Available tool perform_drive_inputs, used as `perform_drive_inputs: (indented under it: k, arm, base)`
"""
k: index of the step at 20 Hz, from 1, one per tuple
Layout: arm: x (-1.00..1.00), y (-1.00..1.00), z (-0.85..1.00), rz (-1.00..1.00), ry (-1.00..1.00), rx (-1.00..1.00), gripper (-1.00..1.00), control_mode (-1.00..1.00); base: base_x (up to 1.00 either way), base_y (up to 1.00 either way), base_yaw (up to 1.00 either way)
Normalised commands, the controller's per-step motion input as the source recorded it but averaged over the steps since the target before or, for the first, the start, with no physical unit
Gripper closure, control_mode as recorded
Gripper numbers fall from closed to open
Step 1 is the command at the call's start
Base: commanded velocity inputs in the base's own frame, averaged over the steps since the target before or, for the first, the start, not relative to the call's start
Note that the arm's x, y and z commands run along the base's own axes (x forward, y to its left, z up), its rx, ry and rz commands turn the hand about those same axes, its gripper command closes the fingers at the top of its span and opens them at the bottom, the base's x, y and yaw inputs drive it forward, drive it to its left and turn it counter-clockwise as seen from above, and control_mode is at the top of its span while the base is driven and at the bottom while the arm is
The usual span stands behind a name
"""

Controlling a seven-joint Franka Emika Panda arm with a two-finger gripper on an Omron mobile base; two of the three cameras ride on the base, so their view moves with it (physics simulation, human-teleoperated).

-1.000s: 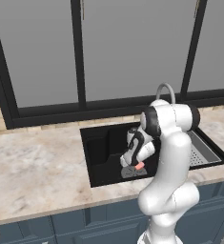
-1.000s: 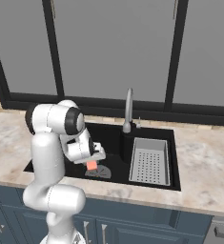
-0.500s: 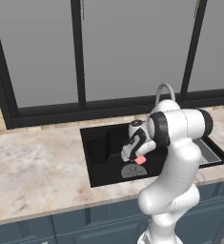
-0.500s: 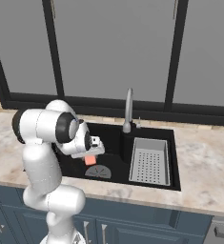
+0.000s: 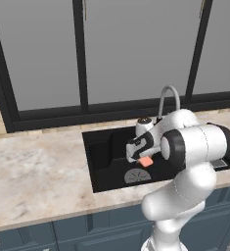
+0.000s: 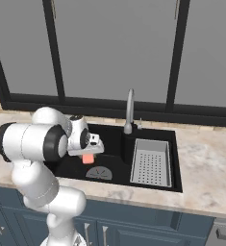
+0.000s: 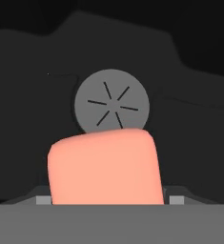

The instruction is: Pick up the bar soap and bar soap from the sink, and place them back in the cabinet, and close the cabinet door.

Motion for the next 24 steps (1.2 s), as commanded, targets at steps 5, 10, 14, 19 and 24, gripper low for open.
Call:
perform_drive_inputs:
  k: [5,10,14,19,24]
  arm:
    - [-0.31,-0.01,0.37,-0.04,0.0,0.04,1.0,-1.0]
    - [-0.35,-0.08,0.37,-0.05,0.0,0.04,1.0,-1.0]
    - [-0.36,-0.1,0.41,-0.04,0.0,0.03,1.0,-1.0]
    - [-0.33,-0.04,0.45,-0.06,0.0,0.01,1.0,-1.0]
    - [-0.34,0.0,0.35,-0.07,0.0,0.0,1.0,-1.0]
  base:
    - [0.0,0.0,0.0]
    - [0.0,0.0,0.0]
    - [0.0,0.0,0.0]
    - [0.0,0.0,0.0]
    - [0.0,0.0,0.0]
